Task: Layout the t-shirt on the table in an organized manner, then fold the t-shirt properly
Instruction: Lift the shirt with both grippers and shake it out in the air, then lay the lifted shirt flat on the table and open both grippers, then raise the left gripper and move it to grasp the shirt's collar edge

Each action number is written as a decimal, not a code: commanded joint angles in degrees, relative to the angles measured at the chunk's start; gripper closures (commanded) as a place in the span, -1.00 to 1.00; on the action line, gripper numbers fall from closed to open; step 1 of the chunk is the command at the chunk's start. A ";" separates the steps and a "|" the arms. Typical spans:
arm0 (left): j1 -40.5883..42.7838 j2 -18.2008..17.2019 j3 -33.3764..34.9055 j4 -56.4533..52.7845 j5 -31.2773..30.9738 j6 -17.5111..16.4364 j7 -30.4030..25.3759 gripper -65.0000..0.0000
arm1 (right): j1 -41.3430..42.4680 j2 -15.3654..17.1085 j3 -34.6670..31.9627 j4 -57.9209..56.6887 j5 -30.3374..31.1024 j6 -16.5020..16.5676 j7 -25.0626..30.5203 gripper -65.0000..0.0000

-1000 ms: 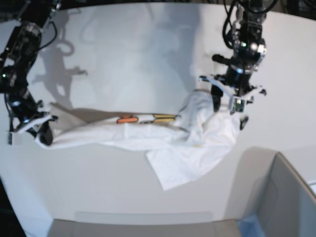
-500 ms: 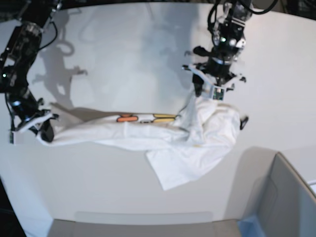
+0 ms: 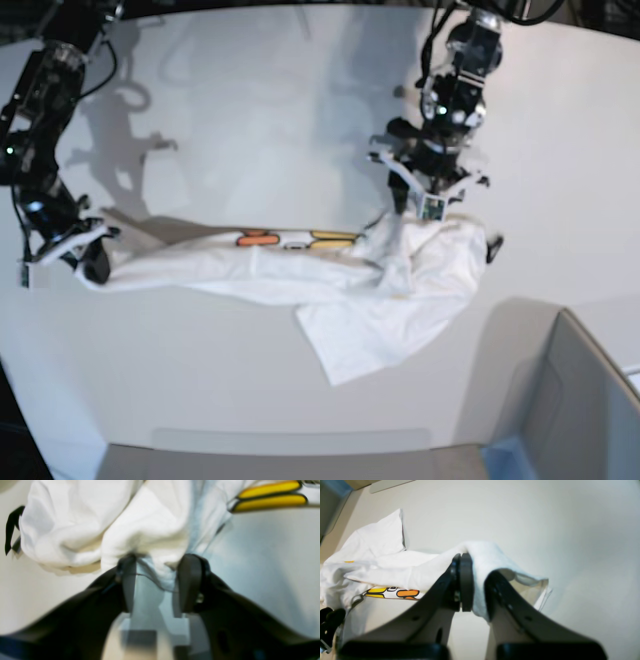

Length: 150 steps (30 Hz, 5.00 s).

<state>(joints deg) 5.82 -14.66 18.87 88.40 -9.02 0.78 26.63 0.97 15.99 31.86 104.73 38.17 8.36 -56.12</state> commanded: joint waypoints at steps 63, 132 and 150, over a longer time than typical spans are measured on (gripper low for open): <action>-7.01 13.12 -55.75 28.48 0.09 0.59 -61.75 1.00 | 17.88 -6.01 -1.13 13.56 18.31 5.05 35.33 1.00; -14.31 9.16 -12.32 11.16 0.53 0.41 9.37 0.41 | 22.46 8.50 -23.64 -44.99 -17.03 -6.29 42.62 -0.06; 12.59 -1.56 1.39 26.90 15.65 0.59 9.37 0.41 | 13.31 7.53 -19.07 -30.57 -16.85 -6.29 29.00 -0.06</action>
<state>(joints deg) 18.35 -16.75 20.27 114.19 7.55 1.32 37.30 13.10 22.85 12.49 73.14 20.99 2.00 -28.29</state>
